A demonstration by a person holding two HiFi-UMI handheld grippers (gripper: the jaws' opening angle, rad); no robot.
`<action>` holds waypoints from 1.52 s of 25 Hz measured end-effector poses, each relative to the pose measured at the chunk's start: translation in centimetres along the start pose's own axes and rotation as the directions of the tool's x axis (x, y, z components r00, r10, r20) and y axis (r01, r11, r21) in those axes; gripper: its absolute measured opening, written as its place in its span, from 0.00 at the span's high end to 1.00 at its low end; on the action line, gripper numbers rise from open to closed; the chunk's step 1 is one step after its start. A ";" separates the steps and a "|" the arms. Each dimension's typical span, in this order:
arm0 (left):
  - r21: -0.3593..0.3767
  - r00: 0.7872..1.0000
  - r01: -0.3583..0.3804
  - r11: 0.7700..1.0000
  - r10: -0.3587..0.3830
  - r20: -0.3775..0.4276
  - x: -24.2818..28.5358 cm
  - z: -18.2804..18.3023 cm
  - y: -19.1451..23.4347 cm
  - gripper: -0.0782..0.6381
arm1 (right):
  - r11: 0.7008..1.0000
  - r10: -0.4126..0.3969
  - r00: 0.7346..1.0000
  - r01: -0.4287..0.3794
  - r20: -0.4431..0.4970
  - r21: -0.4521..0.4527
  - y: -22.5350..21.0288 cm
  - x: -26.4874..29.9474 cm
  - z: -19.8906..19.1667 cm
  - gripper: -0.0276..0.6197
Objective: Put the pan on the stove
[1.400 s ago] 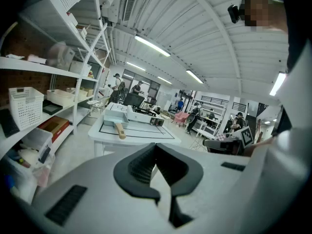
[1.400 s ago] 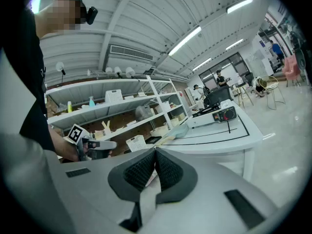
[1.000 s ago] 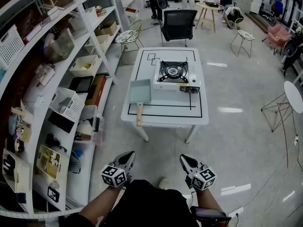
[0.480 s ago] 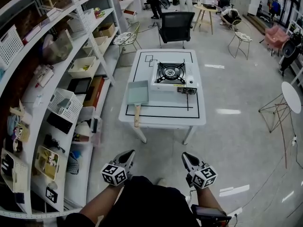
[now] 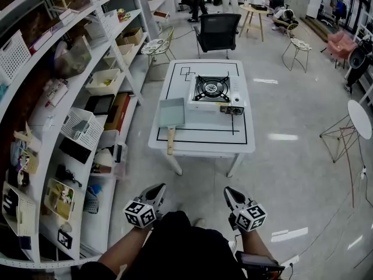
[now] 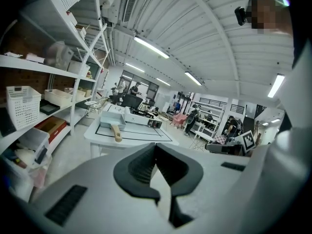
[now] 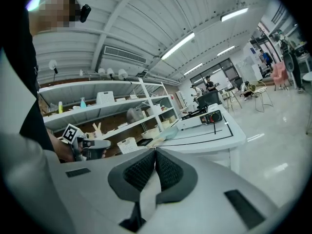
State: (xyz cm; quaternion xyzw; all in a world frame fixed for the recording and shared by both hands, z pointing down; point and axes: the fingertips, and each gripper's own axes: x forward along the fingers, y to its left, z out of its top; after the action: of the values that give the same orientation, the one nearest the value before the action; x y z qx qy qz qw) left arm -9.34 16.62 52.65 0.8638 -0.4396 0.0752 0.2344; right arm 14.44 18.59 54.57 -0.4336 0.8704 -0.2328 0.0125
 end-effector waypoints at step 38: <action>-0.107 0.999 0.037 0.994 -0.035 0.013 12.5 5.9 11.8 0.88 | 0.997 -0.071 0.990 0.070 -0.123 -0.009 -5.5 13.6 5.4 0.92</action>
State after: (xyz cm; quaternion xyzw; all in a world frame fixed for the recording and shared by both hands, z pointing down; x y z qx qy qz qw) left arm -11.67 -1.18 55.66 0.8582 -0.4286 0.0427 0.2793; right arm 11.29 3.28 54.54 -0.4489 0.8541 -0.2576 -0.0504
